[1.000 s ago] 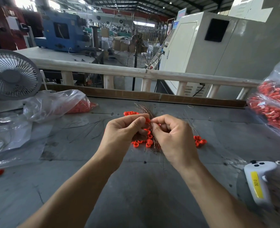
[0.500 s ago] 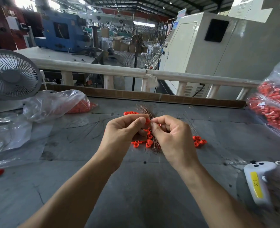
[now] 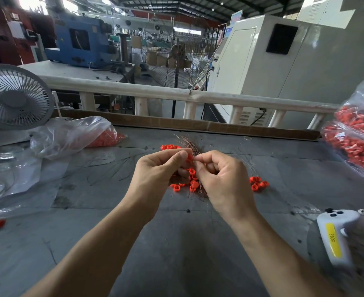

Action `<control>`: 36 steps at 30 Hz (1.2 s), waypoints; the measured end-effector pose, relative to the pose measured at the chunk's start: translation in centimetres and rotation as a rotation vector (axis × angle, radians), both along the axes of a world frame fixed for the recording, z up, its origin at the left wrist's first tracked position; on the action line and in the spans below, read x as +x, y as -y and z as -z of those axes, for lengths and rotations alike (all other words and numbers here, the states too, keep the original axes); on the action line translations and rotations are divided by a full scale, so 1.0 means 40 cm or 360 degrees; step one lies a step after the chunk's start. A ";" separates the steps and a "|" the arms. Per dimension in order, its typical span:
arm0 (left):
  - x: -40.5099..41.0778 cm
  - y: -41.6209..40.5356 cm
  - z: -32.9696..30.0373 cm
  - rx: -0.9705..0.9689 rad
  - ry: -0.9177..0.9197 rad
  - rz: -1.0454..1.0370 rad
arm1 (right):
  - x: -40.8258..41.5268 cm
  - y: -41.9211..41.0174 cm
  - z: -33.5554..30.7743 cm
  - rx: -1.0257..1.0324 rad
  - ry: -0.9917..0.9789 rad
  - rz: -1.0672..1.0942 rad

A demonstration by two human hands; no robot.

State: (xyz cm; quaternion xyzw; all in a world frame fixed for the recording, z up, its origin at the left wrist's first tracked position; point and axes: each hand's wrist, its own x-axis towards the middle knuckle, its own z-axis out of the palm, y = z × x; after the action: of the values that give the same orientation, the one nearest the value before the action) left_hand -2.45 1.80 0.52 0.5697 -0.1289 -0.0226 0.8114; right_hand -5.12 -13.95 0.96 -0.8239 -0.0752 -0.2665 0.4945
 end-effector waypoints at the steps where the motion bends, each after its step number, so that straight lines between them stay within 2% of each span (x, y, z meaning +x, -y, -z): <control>1: 0.001 0.000 0.001 -0.0001 -0.0004 -0.0001 | 0.001 -0.001 0.000 -0.0018 0.0005 0.0015; 26: 0.002 -0.004 0.002 0.0042 0.0052 -0.0020 | -0.016 -0.008 -0.020 0.0184 -0.0035 -0.0123; 36: 0.000 0.000 -0.002 -0.0063 0.0068 -0.0049 | -0.015 -0.015 -0.022 0.0543 -0.0290 -0.0387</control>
State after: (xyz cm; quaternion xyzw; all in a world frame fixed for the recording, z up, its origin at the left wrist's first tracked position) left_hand -2.45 1.81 0.60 0.5558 -0.1378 0.0046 0.8198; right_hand -5.71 -13.35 1.84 -0.7339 -0.0829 -0.1384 0.6598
